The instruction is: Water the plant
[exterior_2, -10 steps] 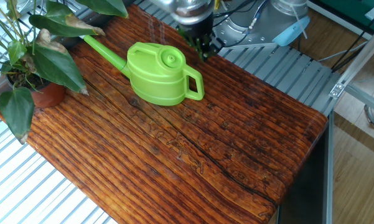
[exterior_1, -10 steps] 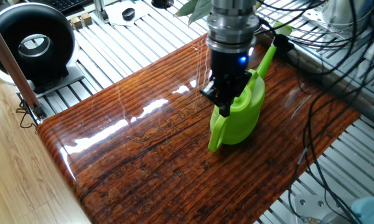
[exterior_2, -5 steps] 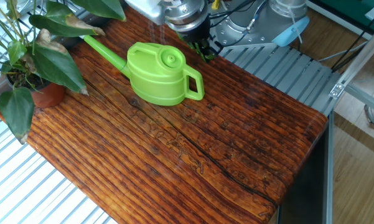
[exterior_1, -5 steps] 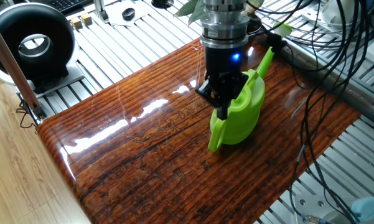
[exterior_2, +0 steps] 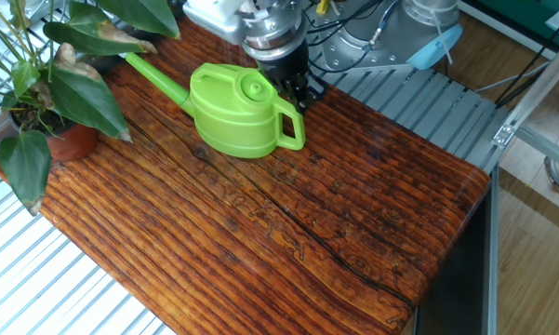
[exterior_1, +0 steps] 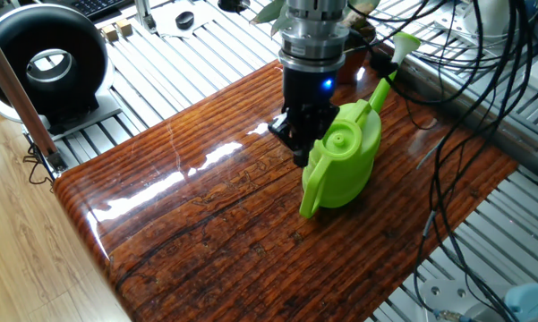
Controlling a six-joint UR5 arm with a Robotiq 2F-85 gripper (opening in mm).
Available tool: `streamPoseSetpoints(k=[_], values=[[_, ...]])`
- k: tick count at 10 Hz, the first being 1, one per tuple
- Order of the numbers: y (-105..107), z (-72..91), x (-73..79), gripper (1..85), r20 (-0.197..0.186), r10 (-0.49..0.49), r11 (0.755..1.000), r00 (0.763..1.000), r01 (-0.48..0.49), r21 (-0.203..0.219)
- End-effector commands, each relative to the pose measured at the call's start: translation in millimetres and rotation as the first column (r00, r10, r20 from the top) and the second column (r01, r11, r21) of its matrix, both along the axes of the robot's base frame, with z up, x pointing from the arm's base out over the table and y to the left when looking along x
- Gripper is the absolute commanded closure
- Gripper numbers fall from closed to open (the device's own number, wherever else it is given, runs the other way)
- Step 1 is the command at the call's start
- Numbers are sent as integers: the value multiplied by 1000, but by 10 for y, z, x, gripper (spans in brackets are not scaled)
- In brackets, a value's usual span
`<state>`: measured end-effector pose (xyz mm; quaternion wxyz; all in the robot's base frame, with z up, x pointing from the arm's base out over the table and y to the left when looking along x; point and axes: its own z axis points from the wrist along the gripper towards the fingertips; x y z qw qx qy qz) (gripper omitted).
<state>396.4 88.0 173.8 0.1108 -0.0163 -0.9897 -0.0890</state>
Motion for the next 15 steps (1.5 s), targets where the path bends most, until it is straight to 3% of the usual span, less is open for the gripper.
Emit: streamPoseSetpoints(k=[1, 4, 6, 7, 9, 11, 14, 15], values=[[-140, 30, -94, 843, -17, 47, 998, 999, -48, -46], [27, 114, -55, 843, 34, 74, 997, 997, -75, 25], [49, 177, -91, 843, 55, 90, 995, 994, -92, 31], [110, 138, -4, 843, 76, 98, 993, 992, -102, 53], [159, 125, 21, 843, 78, 92, 993, 993, -98, 71], [49, 133, -138, 843, 8, 87, 996, 996, -87, 32], [14, 131, -158, 843, 6, 117, 993, 993, -117, 25], [-2, 156, -263, 843, -34, 130, 991, 991, -129, 27]])
